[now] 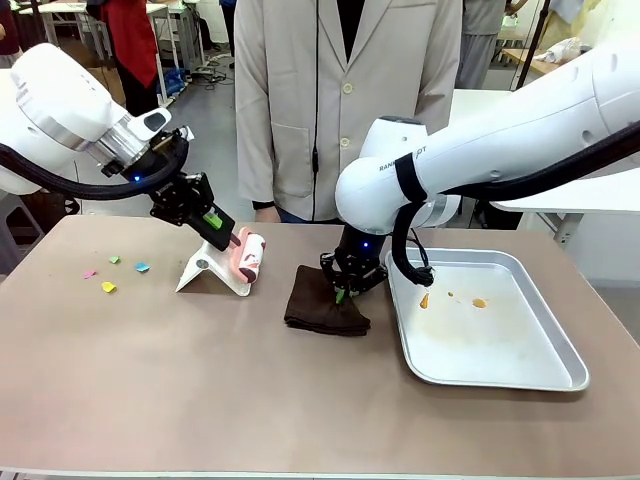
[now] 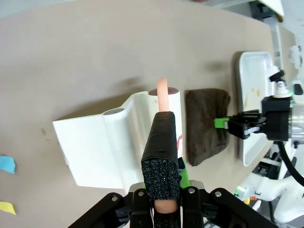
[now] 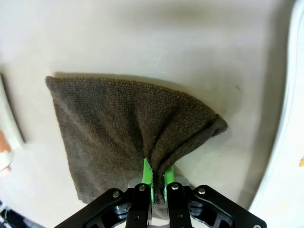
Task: Clean the surface of the table.
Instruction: Hold the Lint Roller with your left hand and the towel with your right hand.
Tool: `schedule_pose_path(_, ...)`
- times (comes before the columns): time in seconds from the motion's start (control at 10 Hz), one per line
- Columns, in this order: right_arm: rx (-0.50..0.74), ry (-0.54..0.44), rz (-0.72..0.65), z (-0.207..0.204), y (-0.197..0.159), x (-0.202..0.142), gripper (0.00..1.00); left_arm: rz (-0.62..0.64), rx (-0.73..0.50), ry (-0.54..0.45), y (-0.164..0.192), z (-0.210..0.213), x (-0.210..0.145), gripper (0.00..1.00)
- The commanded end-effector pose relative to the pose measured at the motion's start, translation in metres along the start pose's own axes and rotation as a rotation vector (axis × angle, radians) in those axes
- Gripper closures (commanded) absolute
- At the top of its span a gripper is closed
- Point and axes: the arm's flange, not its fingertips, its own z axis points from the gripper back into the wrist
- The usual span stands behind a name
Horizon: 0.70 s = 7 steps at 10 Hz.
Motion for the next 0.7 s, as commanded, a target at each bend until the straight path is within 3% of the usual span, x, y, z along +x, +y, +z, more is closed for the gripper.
schedule_pose_path(0.0,0.148,0.035,0.027,0.012,-0.026,-0.005,1.0,-0.024,-0.112,-0.03,-0.004,0.016,-0.019,1.0)
schedule_pose_path(0.3,0.575,0.14,0.064,0.047,-0.07,-0.016,1.0,-0.001,-0.319,-0.019,-0.001,0.052,-0.04,1.0)
schedule_pose_path(0.4,0.675,0.157,0.066,0.057,-0.081,-0.02,1.0,-0.01,-0.368,-0.009,0.001,0.063,-0.048,0.92)
schedule_pose_path(0.6,0.801,0.183,0.157,0.076,-0.109,-0.033,1.0,-0.028,-0.464,-0.018,0.015,0.092,-0.061,0.92)
